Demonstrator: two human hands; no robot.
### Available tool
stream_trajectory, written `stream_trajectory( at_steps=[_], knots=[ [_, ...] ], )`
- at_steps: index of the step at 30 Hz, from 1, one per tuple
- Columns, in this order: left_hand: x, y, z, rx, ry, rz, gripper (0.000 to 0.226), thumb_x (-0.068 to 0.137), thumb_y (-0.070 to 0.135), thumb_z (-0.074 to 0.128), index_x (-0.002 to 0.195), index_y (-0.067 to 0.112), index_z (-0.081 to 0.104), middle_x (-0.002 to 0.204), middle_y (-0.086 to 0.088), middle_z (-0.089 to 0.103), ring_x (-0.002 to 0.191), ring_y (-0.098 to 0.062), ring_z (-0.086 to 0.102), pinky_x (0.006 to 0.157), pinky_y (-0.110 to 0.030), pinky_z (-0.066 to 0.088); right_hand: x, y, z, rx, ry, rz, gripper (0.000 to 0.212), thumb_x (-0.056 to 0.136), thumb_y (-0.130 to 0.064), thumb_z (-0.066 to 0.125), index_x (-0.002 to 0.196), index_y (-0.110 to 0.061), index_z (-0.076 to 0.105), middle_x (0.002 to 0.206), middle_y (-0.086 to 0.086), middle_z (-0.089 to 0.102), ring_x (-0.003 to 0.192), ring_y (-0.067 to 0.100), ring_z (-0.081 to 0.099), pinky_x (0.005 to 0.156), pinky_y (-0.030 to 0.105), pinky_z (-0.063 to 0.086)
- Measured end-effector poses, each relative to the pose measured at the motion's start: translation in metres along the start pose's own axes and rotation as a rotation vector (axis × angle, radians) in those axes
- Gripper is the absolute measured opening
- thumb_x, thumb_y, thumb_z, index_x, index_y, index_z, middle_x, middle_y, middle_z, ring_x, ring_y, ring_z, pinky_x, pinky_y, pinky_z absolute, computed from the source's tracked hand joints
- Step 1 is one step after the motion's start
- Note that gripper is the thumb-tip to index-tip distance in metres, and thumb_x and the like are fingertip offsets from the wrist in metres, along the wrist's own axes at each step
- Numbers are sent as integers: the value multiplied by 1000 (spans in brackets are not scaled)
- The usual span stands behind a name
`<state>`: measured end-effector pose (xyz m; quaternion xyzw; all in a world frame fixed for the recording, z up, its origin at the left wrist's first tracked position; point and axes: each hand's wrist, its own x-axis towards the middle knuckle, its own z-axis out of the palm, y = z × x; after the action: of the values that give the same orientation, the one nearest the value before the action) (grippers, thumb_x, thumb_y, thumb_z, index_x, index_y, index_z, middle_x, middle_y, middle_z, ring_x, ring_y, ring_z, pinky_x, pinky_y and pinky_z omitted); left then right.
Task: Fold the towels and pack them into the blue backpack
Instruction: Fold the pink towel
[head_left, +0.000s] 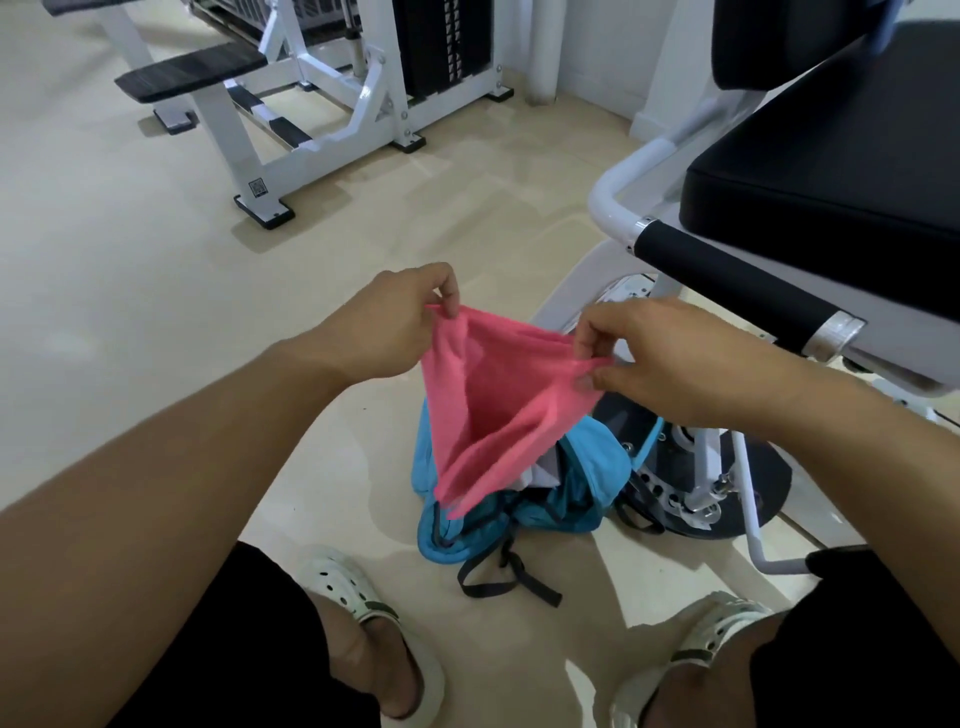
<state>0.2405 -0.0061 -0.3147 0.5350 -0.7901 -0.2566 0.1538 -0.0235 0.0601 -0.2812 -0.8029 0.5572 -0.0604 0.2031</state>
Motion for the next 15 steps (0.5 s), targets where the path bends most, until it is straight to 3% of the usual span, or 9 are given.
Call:
stream_trajectory(
  at_steps=[3,5,7,11,15],
  knots=[
    [5,-20,-2,127,17,-37,33,88,-8,47,89,22,62,96,1,68,85,-20,61,69,-30,45,-3,4,-4,-105,-127,57,22,91,-24,69,82,-37,55,89,-14,66,84,-3,52,75,28,45],
    [6,-25,0,142,11,-37,32,87,-8,50,88,23,61,95,-3,70,87,-24,64,73,-36,51,-5,3,-5,-115,-119,82,22,90,-24,69,82,-38,54,88,-15,64,85,-1,52,79,32,49],
    [7,-23,2,145,-3,-24,32,83,-8,51,85,23,59,88,-4,71,82,-26,64,72,-40,53,-6,2,-6,-133,-81,98,18,90,-25,70,86,-36,57,86,-17,62,86,4,53,81,35,50],
    [12,-12,2,112,-5,-16,31,78,-11,47,84,18,54,76,-4,65,72,-24,57,64,-36,45,-6,7,-6,-153,-99,143,13,88,-26,73,92,-35,64,90,-15,62,90,12,57,85,35,53],
    [11,2,3,-119,31,-135,38,76,-14,34,76,20,52,61,4,47,54,-10,38,49,-26,29,-7,11,0,-150,-163,187,11,90,-21,71,92,-31,68,93,-9,65,91,13,60,85,35,54]
  ],
)
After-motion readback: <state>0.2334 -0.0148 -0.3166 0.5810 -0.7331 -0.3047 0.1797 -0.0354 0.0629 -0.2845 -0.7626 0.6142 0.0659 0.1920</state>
